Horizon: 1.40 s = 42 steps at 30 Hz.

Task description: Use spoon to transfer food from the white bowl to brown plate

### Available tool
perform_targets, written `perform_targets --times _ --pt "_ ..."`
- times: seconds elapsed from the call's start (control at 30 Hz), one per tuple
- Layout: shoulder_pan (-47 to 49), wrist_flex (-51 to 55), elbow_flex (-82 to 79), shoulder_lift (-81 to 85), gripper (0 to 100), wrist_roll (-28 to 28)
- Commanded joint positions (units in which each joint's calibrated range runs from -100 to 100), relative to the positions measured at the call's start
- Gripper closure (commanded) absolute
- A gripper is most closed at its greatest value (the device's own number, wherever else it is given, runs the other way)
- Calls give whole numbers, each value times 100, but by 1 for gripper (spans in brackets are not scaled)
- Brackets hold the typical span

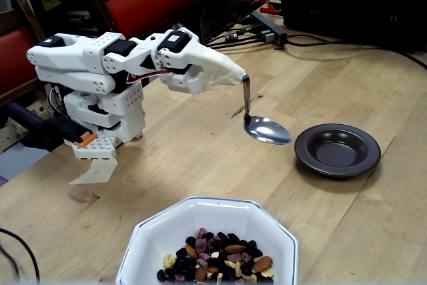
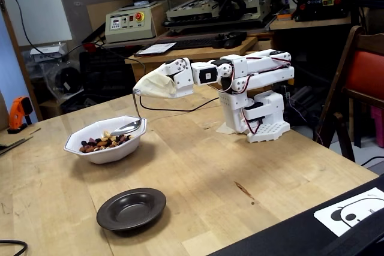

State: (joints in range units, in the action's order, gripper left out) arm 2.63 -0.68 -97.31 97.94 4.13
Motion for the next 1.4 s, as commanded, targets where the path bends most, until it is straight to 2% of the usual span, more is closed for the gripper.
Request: perform_targets --times 0.0,1.37 --pt "-11 -114 -22 -16 96 -10" --pt "-11 -114 -22 -16 96 15"
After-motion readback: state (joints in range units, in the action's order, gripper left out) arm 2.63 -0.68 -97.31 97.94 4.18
